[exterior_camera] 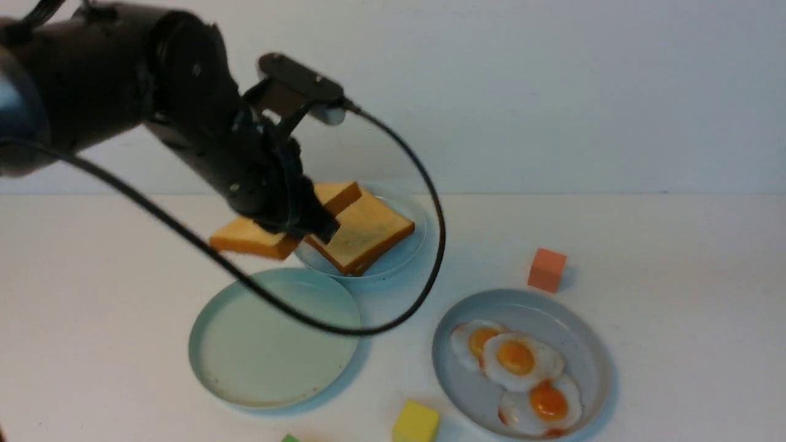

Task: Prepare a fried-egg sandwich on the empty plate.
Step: Use the left arm to put a slice of bread into the empty plate in the middle

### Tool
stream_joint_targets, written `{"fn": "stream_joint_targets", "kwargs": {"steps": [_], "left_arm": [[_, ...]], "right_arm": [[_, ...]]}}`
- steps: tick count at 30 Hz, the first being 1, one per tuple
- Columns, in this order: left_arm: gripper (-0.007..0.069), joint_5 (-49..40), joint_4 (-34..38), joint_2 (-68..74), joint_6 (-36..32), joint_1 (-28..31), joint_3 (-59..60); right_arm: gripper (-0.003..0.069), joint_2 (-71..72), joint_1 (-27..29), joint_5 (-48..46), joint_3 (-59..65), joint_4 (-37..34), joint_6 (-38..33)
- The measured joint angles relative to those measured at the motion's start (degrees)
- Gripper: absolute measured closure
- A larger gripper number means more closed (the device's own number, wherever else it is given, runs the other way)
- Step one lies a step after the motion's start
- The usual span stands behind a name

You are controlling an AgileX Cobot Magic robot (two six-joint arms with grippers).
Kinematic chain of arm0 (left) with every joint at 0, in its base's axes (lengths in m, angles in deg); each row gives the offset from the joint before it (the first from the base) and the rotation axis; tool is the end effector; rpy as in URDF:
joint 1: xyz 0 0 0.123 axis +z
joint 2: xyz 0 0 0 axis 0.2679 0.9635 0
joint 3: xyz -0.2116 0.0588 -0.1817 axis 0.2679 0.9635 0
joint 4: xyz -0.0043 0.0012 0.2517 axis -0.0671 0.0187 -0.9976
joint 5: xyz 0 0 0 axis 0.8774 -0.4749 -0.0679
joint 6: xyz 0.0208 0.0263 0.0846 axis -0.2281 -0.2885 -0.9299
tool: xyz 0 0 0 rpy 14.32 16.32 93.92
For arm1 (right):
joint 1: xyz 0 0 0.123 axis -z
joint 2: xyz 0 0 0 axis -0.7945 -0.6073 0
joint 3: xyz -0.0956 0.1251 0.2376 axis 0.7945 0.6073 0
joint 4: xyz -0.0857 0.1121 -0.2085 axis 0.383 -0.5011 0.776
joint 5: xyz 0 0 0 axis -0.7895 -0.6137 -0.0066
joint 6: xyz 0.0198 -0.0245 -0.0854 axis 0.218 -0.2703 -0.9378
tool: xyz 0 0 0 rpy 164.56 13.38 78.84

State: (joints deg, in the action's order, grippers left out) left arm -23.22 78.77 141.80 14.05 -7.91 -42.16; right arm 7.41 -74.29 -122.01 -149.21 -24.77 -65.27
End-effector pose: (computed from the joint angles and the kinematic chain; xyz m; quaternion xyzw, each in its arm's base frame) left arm 0.3280 -0.1443 0.2873 0.3131 0.9067 -0.0318 0.2807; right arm 0.0775 0.0665 0.4276 -0.2957 0.8157 0.2233 0.4443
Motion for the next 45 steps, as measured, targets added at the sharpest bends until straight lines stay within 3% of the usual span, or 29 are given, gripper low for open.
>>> {"fn": "stream_joint_targets", "kwargs": {"steps": [4, 11, 33, 39, 45], "left_arm": [[0.0607, 6.0, -0.9, -1.5, 0.1, 0.0, 9.8], [0.0607, 12.7, -1.6, 1.3, -1.5, 0.0, 13.1], [0.0607, 13.0, 0.6, 2.6, -3.4, 0.0, 13.1], [0.0607, 7.6, 0.6, -0.6, -3.4, 0.0, 13.1], [0.0607, 4.2, 0.6, -1.6, -9.2, 0.0, 13.5]], "right_arm": [[0.0627, 0.0, 0.0, 0.2, 0.0, 1.2, 0.0], [0.0627, 0.0, 0.0, 1.6, 0.0, 2.9, 0.0], [0.0606, 0.0, 0.0, 1.7, 0.0, 2.9, 0.0], [0.0601, 0.0, 0.0, 1.7, 0.0, 2.9, 0.0], [0.0592, 0.0, 0.0, 1.7, 0.0, 2.9, 0.0]]}}
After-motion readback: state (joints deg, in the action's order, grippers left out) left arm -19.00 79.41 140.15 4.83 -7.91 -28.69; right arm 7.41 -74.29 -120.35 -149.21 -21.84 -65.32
